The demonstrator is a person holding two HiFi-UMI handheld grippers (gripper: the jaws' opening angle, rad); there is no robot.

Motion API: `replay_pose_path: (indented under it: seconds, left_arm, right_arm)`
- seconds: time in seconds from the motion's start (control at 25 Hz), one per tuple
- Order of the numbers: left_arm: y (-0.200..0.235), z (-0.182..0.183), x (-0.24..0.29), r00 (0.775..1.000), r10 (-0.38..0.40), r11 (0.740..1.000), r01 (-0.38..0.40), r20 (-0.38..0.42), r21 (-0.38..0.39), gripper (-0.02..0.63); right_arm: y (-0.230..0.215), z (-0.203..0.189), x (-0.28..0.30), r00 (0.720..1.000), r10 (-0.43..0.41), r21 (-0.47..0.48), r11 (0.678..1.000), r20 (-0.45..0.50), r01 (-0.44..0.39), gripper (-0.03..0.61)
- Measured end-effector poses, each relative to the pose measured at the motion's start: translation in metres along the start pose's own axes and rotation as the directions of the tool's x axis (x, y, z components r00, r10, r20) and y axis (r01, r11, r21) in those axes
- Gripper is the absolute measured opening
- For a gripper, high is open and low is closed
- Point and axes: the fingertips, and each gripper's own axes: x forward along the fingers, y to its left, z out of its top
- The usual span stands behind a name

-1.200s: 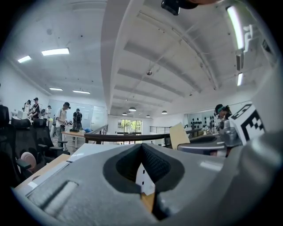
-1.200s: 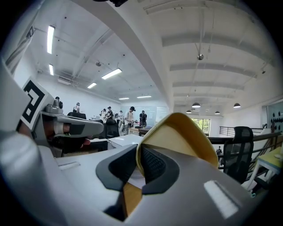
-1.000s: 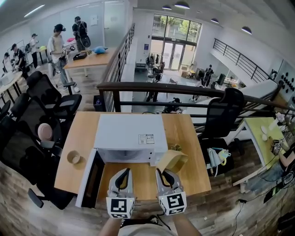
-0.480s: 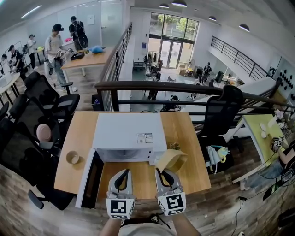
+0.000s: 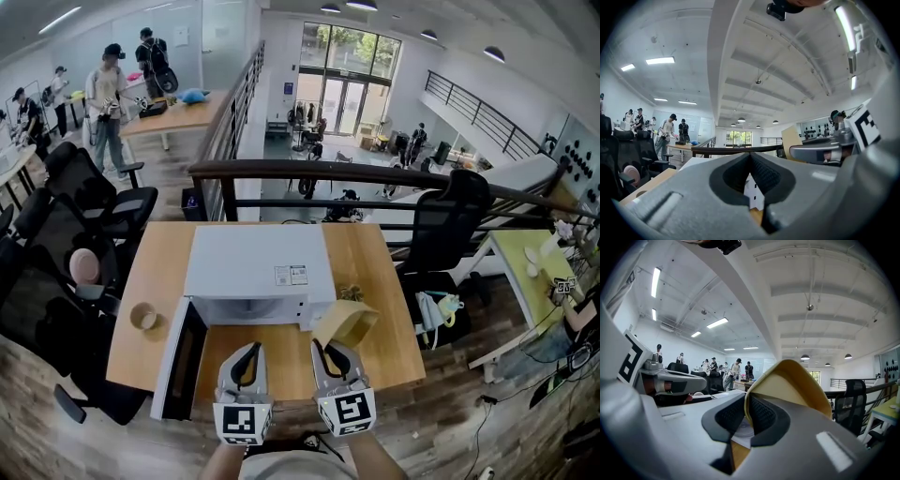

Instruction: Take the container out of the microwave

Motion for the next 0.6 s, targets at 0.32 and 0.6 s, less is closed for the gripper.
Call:
replay_pose_path:
  seconds: [0.32, 0.6]
  left_arm:
    - [0.0014, -0.0001, -0.0055, 1.000, 0.003, 1.000, -0.003, 0.000, -0.002, 0.003]
    - [-0.0020, 0.0003, -0.0106, 1.000, -0.010, 1.000, 0.010, 0.000, -0.006, 0.003]
  right_arm:
    - [0.0026, 0.0061, -0.0042, 1.000, -0.001, -0.027, 1.000, 0.022, 0.002, 0.031]
    - [0.0082, 0.0057, -0.0080, 1.000, 0.013, -0.051, 0.999, 0.004, -0.012, 0.031]
